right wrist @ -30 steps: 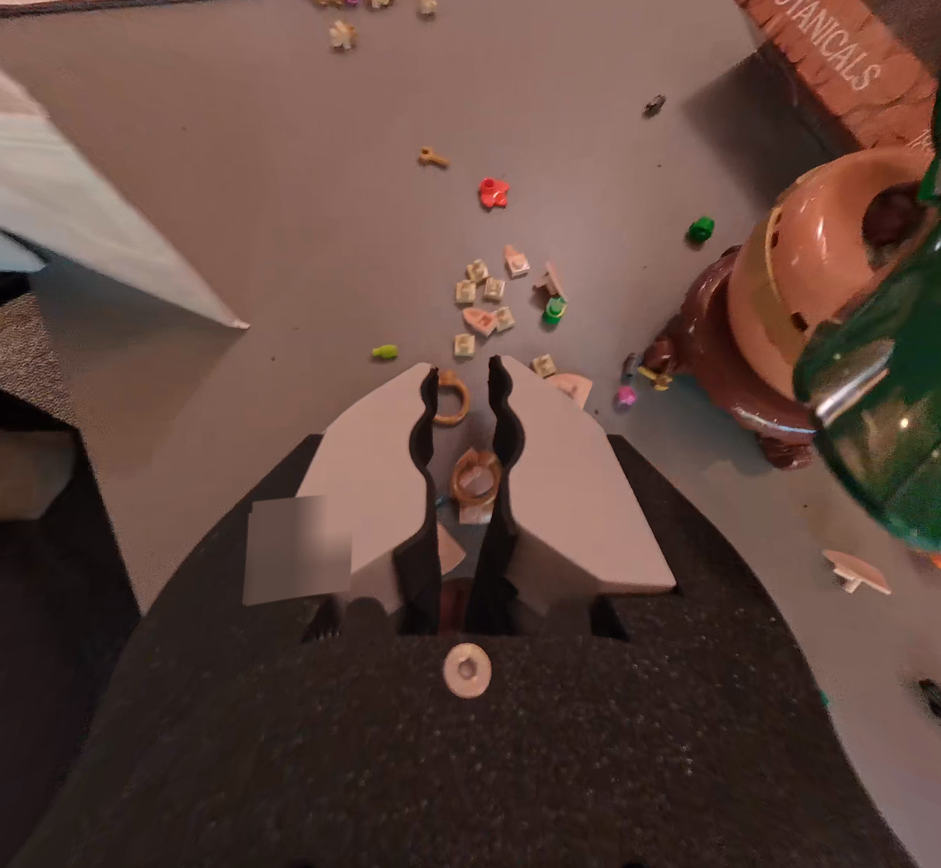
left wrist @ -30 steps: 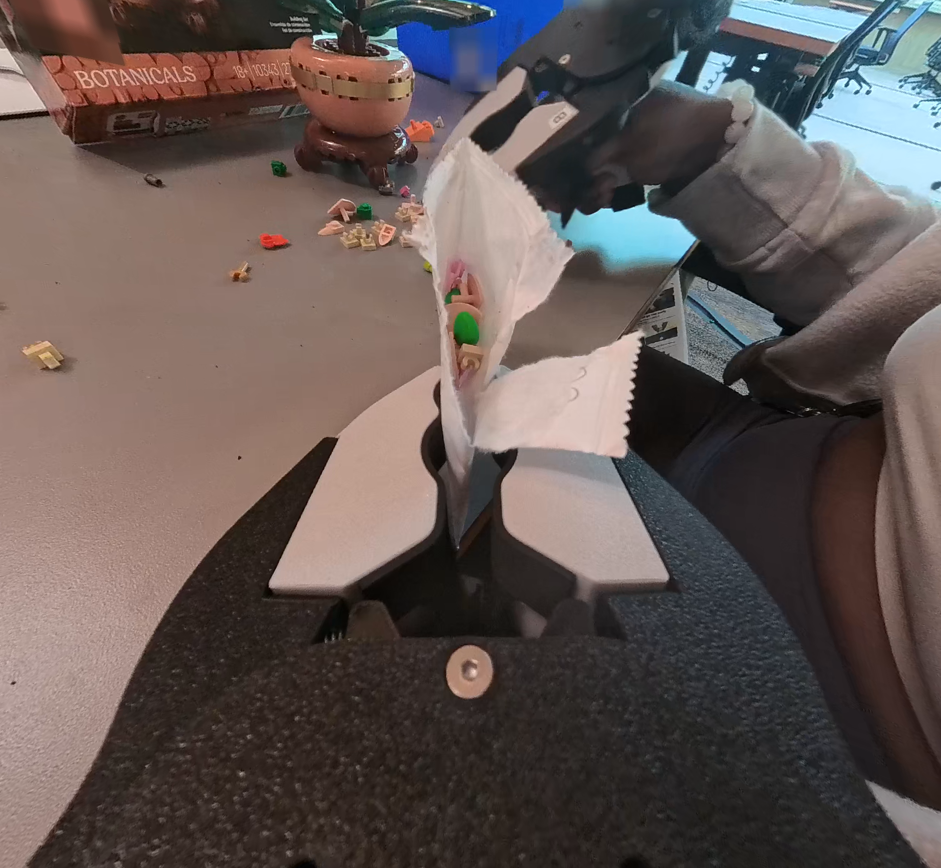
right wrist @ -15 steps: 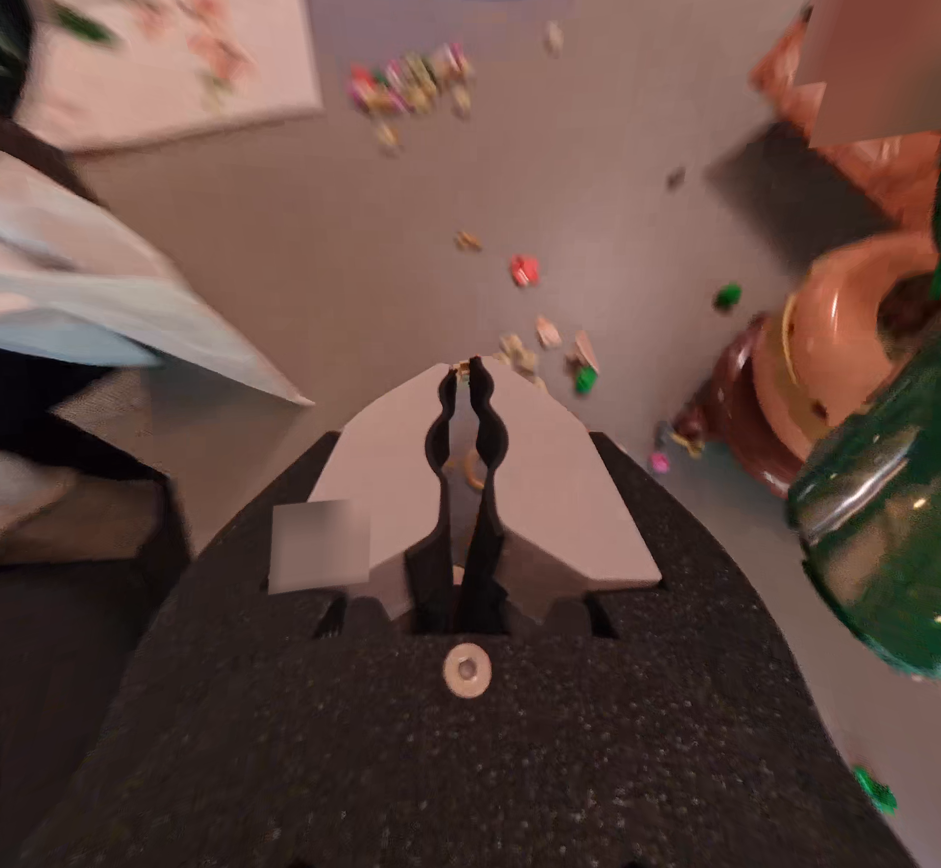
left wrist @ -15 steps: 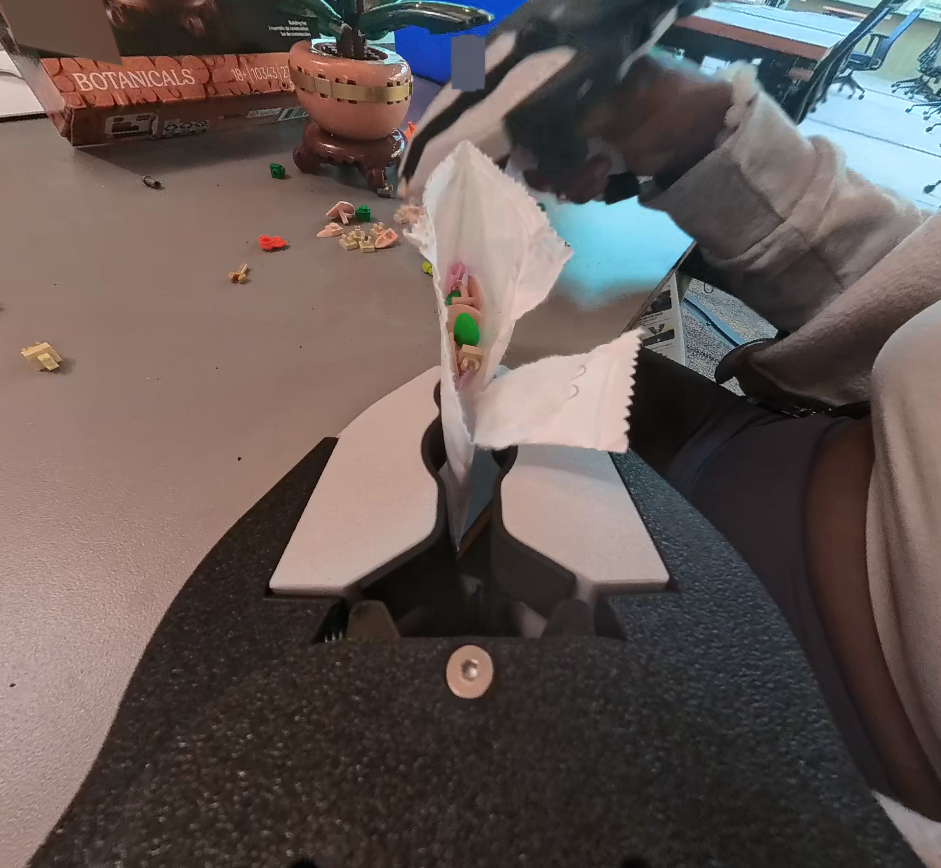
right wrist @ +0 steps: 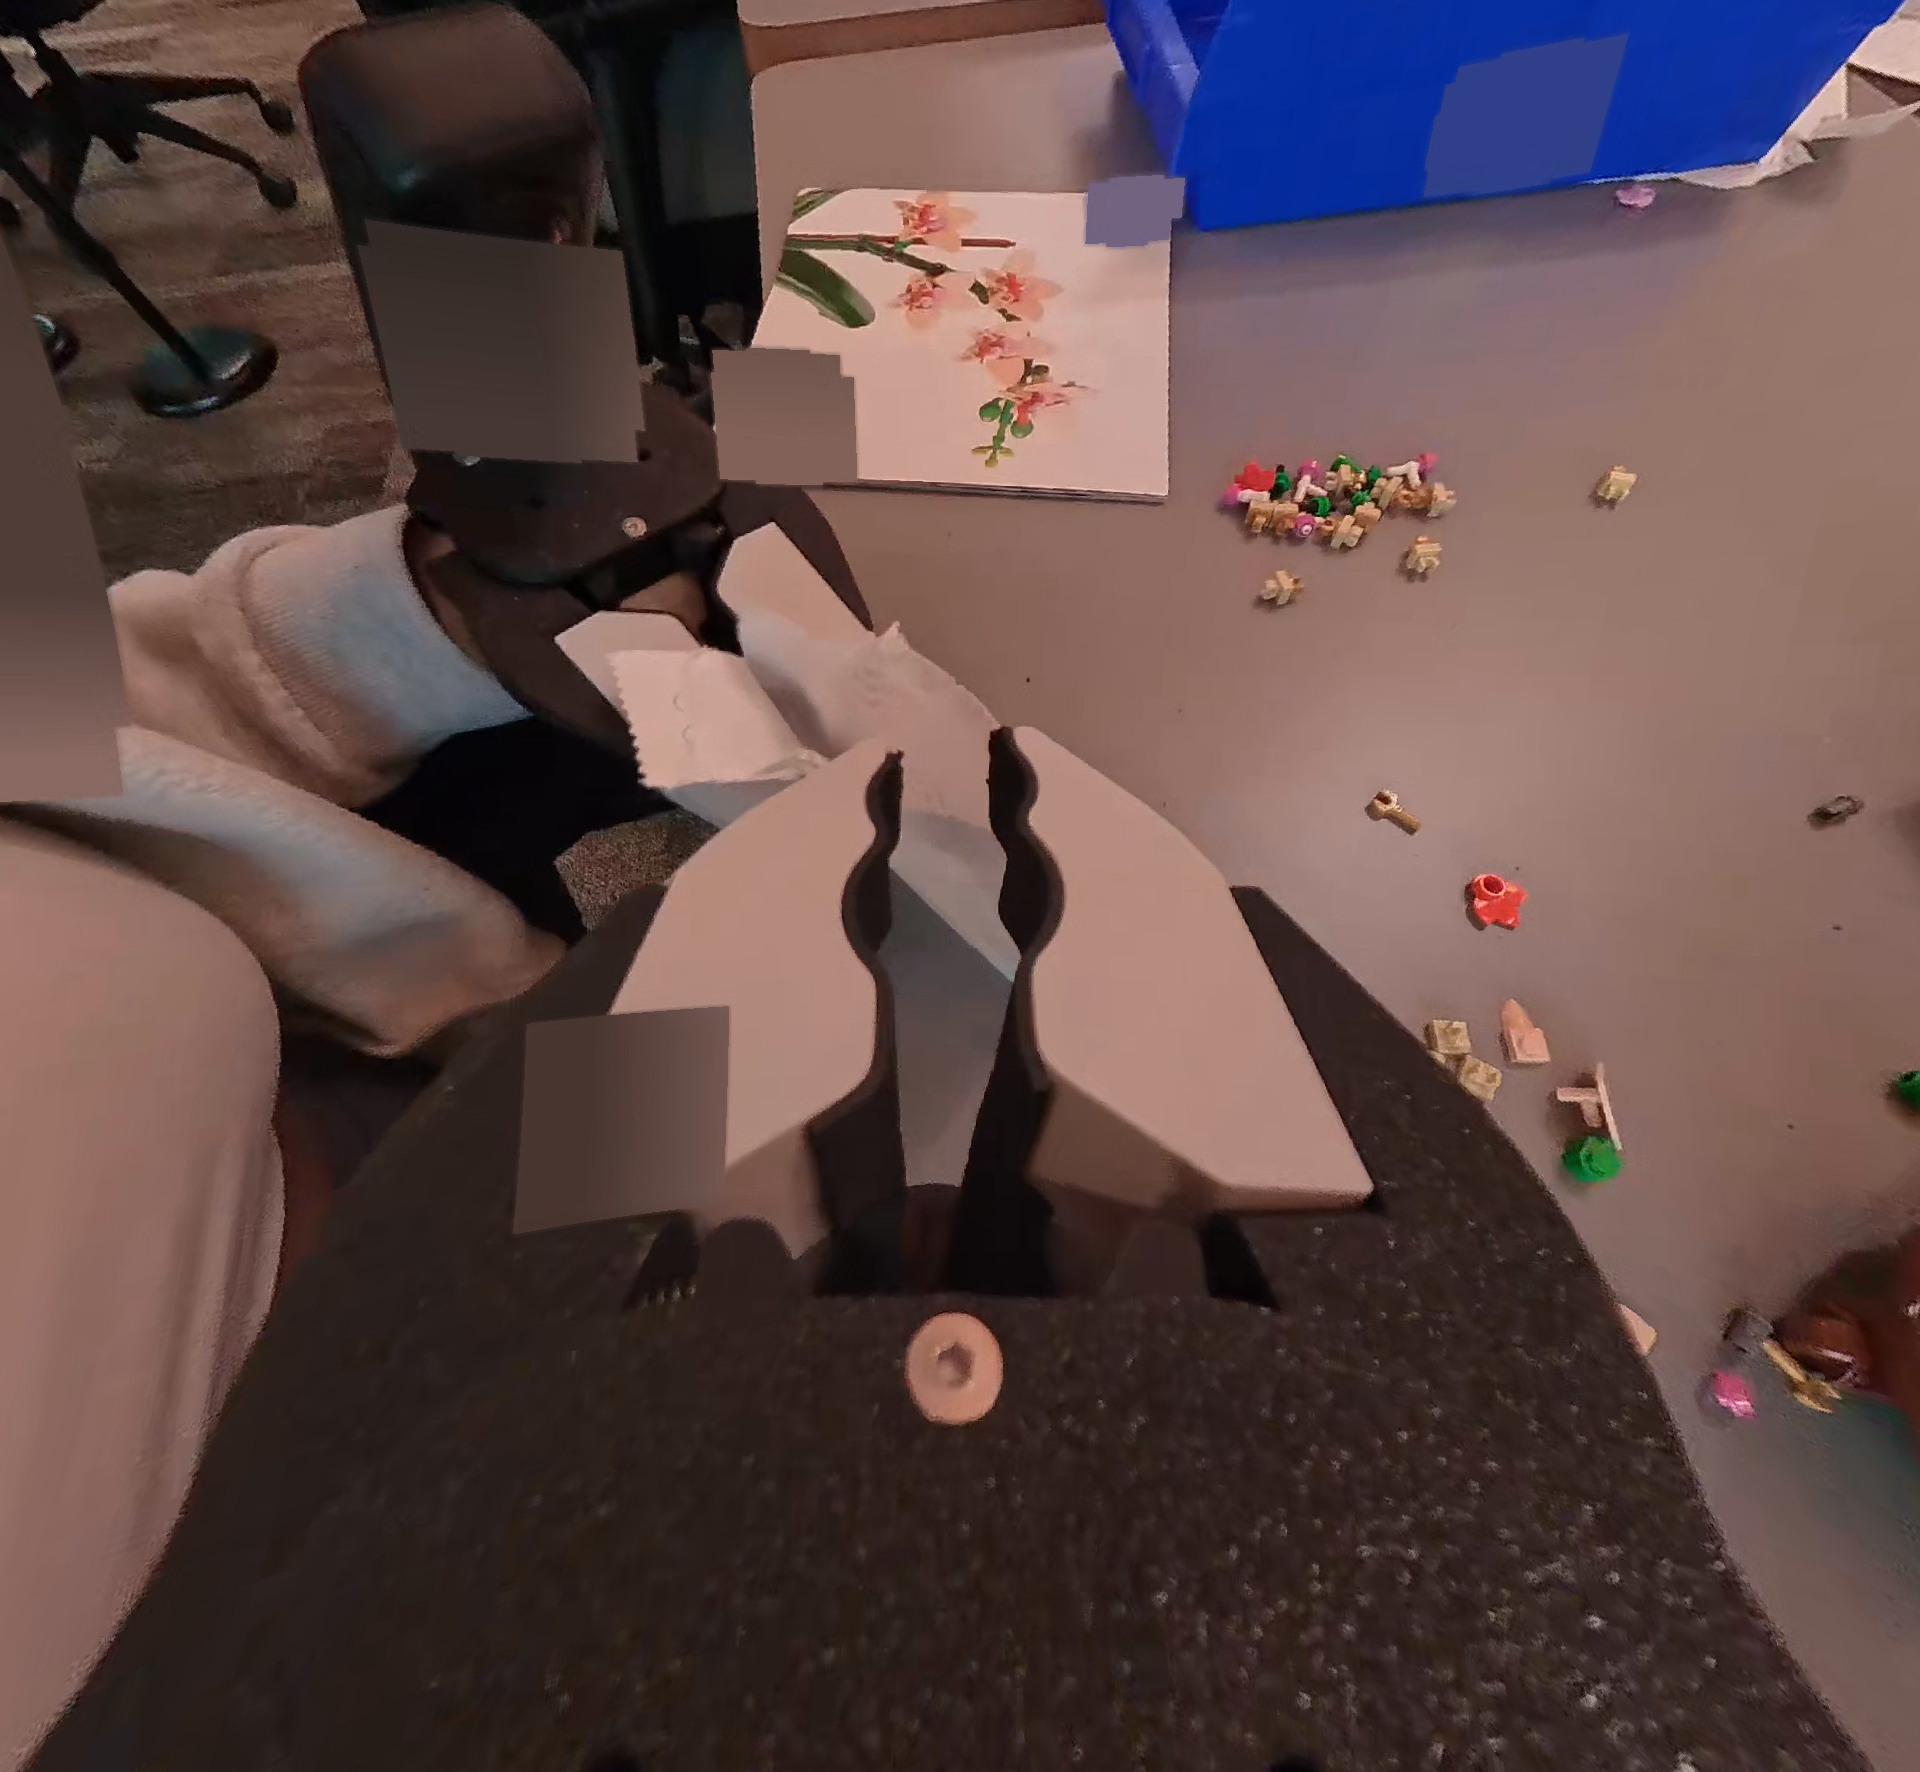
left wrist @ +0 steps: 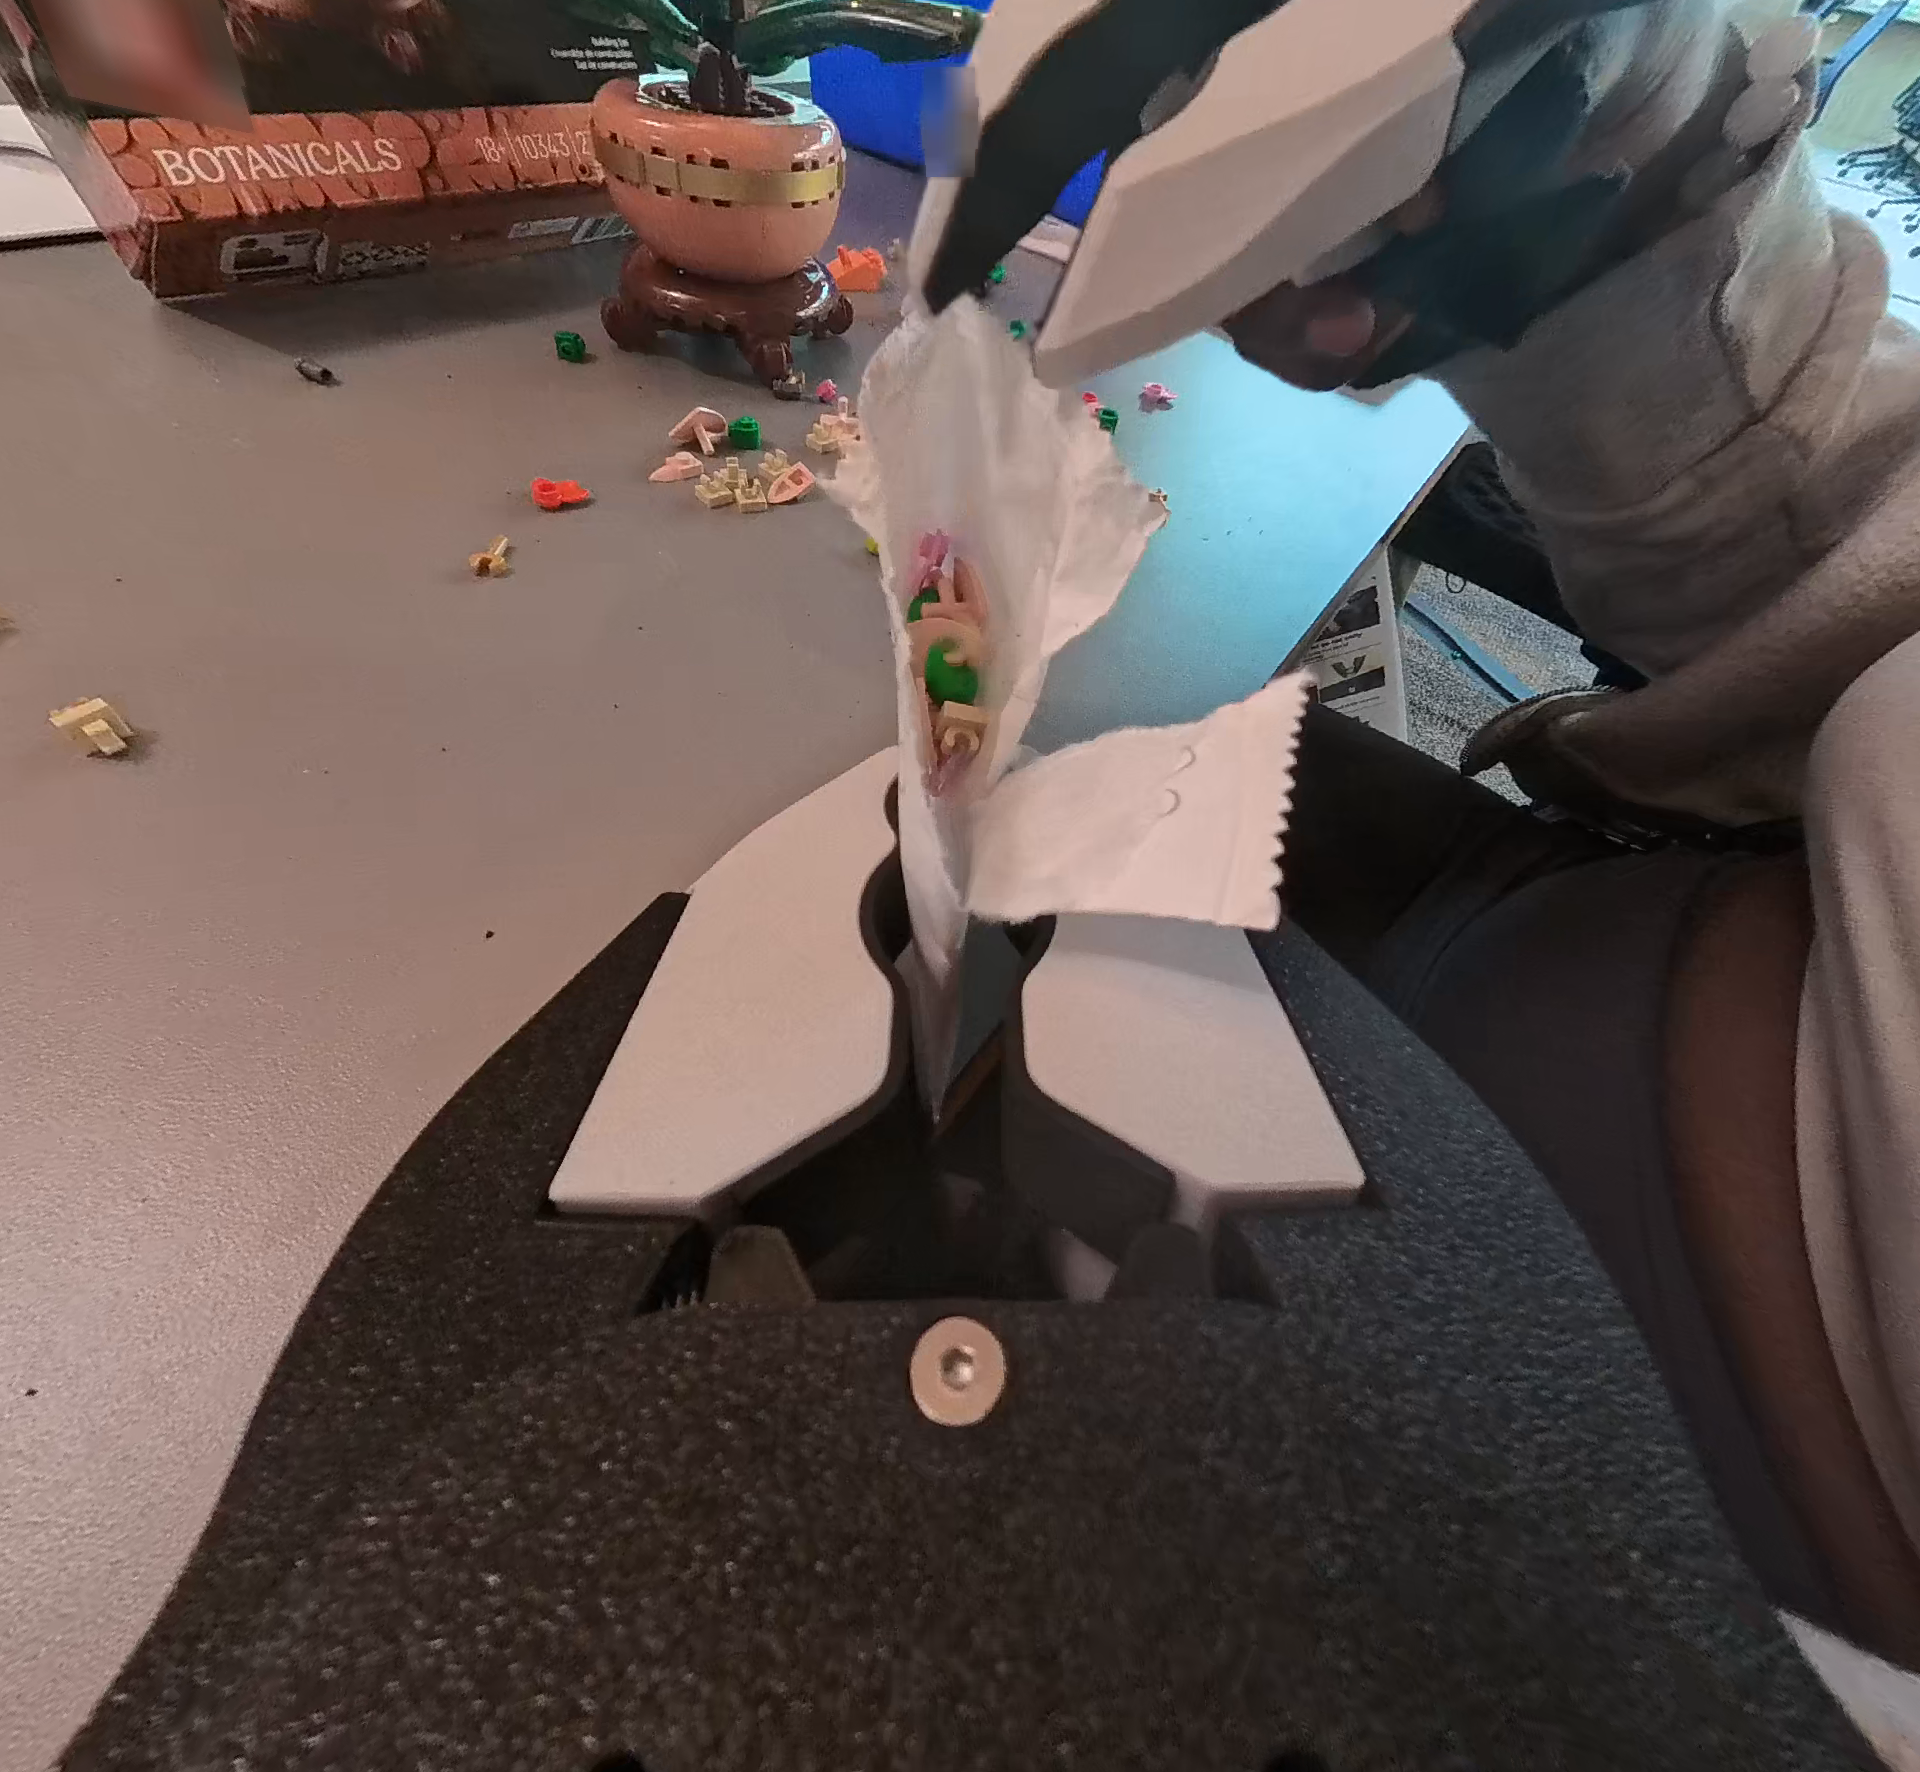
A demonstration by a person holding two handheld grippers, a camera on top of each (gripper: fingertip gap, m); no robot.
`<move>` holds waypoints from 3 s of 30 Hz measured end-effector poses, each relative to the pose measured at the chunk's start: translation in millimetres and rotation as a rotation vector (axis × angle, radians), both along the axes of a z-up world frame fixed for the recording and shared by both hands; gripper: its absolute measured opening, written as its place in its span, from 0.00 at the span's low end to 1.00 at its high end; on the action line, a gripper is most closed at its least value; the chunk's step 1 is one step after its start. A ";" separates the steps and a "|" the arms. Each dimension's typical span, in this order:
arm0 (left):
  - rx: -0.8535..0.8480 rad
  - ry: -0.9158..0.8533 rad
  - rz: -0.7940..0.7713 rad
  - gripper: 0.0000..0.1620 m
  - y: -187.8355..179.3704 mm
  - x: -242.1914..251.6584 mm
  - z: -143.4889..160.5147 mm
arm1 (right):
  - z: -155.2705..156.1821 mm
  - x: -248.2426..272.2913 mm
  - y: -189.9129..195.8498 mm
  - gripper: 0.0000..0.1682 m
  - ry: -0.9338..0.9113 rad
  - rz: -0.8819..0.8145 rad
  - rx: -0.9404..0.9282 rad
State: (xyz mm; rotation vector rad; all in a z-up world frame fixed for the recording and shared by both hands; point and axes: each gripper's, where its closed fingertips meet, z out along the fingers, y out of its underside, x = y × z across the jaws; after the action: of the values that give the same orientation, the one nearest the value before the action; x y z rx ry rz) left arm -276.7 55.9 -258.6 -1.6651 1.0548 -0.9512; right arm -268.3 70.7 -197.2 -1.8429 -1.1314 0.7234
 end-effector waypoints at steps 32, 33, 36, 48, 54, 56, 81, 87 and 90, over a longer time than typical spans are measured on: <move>0.000 -0.011 0.002 0.07 1.5 0.6 0.8 | -69.5 107.1 45.7 0.10 -0.101 -0.311 -0.174; 0.000 -0.011 0.002 0.07 1.6 0.7 0.8 | -55.1 98.9 42.3 0.10 -0.038 -0.288 -0.159; 0.000 -0.011 0.003 0.07 1.9 0.5 0.6 | 4.3 58.3 21.3 0.10 0.180 -0.153 -0.075; 0.007 -0.003 0.005 0.07 1.1 0.5 0.0 | -1.9 -6.1 -2.3 0.16 0.077 -0.040 0.028; 0.008 -0.002 0.006 0.07 1.1 0.6 0.0 | -14.0 69.8 33.5 0.14 -0.025 -0.274 0.070; 0.006 -0.003 0.005 0.07 1.1 0.3 0.0 | -52.4 86.6 33.1 0.16 -0.121 -0.283 -0.075; 0.006 -0.007 0.006 0.07 1.7 0.4 0.3 | 13.2 20.7 8.7 0.05 0.093 -0.099 0.020; 0.012 -0.001 0.009 0.07 1.7 1.0 -0.1 | -9.9 -1.0 4.4 0.08 -0.060 -0.075 0.048; 0.013 0.000 0.008 0.07 1.6 1.1 -0.2 | -7.2 -0.4 2.4 0.09 -0.043 -0.075 0.054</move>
State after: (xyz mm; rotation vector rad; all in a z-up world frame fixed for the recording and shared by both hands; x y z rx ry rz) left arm -275.7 57.6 -258.8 -1.6580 1.0513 -0.9369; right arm -268.7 73.2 -204.5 -1.8530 -1.0925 0.6076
